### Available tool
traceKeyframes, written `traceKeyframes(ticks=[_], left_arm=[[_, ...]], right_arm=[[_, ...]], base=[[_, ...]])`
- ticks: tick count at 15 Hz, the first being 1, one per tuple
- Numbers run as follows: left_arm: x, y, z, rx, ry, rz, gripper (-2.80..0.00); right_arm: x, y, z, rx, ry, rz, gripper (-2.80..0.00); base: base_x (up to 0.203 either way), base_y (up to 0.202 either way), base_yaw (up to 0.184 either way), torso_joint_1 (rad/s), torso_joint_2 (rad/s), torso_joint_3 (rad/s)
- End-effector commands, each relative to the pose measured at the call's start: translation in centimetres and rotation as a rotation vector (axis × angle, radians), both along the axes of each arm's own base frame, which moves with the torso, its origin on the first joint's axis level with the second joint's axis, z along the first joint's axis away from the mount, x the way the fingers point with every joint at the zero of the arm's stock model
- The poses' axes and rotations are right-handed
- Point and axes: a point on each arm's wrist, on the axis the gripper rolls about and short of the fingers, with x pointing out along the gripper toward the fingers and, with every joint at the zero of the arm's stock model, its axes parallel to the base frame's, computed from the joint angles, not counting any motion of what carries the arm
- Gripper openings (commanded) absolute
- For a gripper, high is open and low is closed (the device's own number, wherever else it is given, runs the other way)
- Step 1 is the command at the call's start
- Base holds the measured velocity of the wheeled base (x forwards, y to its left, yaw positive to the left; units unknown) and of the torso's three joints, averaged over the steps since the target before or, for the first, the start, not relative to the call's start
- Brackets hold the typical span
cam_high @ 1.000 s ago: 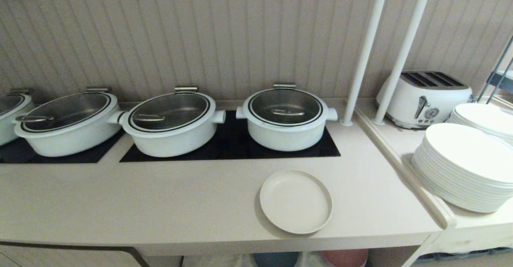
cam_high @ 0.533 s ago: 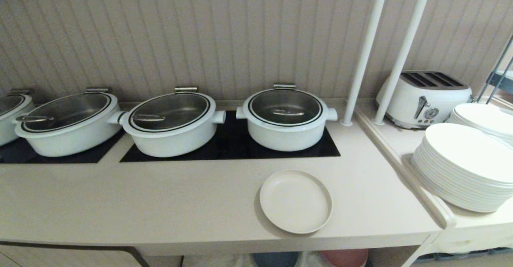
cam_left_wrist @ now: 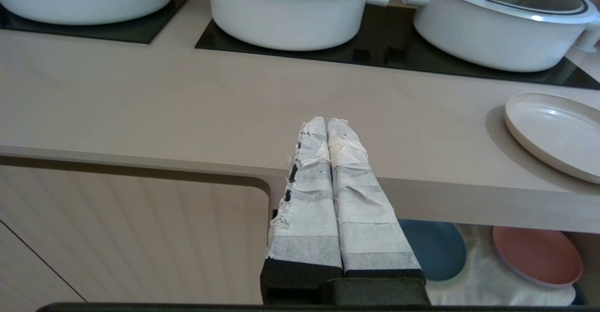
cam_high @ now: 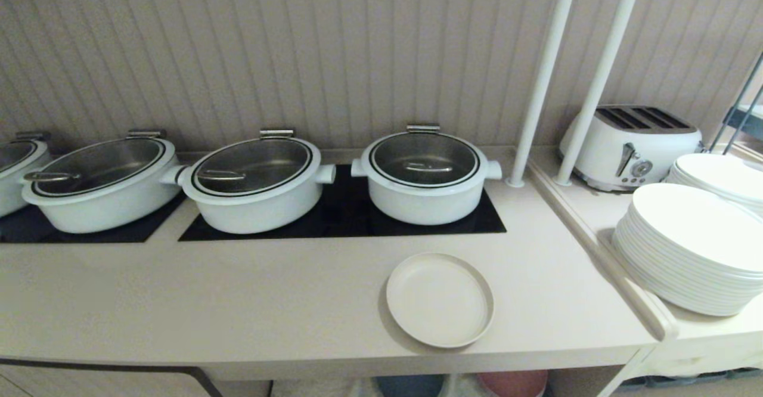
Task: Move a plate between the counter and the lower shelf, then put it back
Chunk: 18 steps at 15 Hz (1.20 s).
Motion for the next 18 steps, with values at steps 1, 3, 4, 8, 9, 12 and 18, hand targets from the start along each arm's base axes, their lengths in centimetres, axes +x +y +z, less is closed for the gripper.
traceKeyframes(ticks=[1,3,4,8,9,12,18], left_arm=[[0.0,0.0,0.0,-0.001,-0.001,0.001,-2.80],[0.0,0.0,0.0,-0.001,-0.001,0.001,-2.80],[0.0,0.0,0.0,-0.001,0.000,0.001,-2.80],[0.0,0.0,0.0,-0.001,-0.001,0.001,-2.80],[0.0,0.0,0.0,-0.001,0.000,0.001,-2.80],[0.0,0.0,0.0,-0.001,-0.001,0.001,-2.80],[0.0,0.0,0.0,-0.001,-0.001,0.001,-2.80]], right_arm=[[0.2,0.1,-0.2,0.007,0.047,0.029,-2.80],[0.3,0.2,-0.1,-0.021,0.043,0.058,-2.80],[0.3,0.2,-0.1,-0.022,0.039,0.058,-2.80],[0.3,0.3,0.0,-0.003,0.023,0.110,-2.80],[0.2,0.3,0.0,-0.002,0.017,0.136,-2.80],[-0.3,0.3,0.0,0.027,-0.030,0.161,-2.80],[-2.1,0.3,-0.3,0.032,-0.236,0.169,-2.80]], base=[[0.000,0.000,0.000,0.000,0.00,0.000],[0.000,0.000,0.000,0.000,0.00,0.000],[0.000,0.000,0.000,0.000,0.00,0.000],[0.000,0.000,0.000,0.000,0.00,0.000],[0.000,0.000,0.000,0.000,0.00,0.000],[0.000,0.000,0.000,0.000,0.00,0.000],[0.000,0.000,0.000,0.000,0.00,0.000]])
